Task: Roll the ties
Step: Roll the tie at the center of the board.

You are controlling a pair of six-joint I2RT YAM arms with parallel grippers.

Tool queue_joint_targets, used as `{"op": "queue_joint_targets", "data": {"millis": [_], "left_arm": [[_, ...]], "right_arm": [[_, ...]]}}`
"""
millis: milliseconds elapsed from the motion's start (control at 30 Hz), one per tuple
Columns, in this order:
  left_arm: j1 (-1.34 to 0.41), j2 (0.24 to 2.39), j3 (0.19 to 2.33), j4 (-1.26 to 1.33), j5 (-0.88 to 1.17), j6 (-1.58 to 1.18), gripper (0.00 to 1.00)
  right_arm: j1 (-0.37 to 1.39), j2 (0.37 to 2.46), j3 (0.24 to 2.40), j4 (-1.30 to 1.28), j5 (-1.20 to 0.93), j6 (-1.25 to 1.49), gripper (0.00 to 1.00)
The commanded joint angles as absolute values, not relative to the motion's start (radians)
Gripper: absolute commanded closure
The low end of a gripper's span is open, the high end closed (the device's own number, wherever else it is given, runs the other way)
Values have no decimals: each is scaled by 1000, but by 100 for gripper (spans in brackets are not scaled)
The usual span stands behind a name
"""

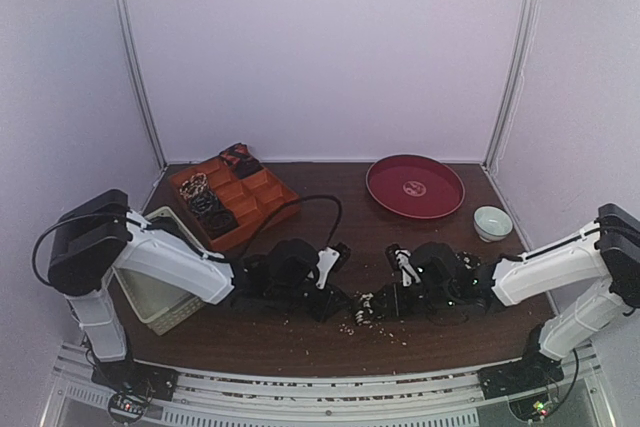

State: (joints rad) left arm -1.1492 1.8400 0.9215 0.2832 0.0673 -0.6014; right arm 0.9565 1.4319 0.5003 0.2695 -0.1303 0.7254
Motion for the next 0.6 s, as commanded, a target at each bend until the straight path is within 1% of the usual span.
{"op": "queue_joint_targets", "data": {"millis": [0,100,233,400,567], "left_arm": [[-1132,1740,849,270,-7,-633,86],[-1125,1687,788,260,-19,-643,86],[-1124,1612,721,237,-49,-658,87],[-1123,1548,635,236,-62,-691,89],[-1125,1557,578,314,-11,-724,91]], "right_arm": [[959,1482,470,340,-181,763,67],[981,1544,482,408,-202,798,67],[1011,1618,550,446,-215,822,68],[1025,1667,618,436,-221,807,69],[1012,1701,636,405,-217,755,70]]}}
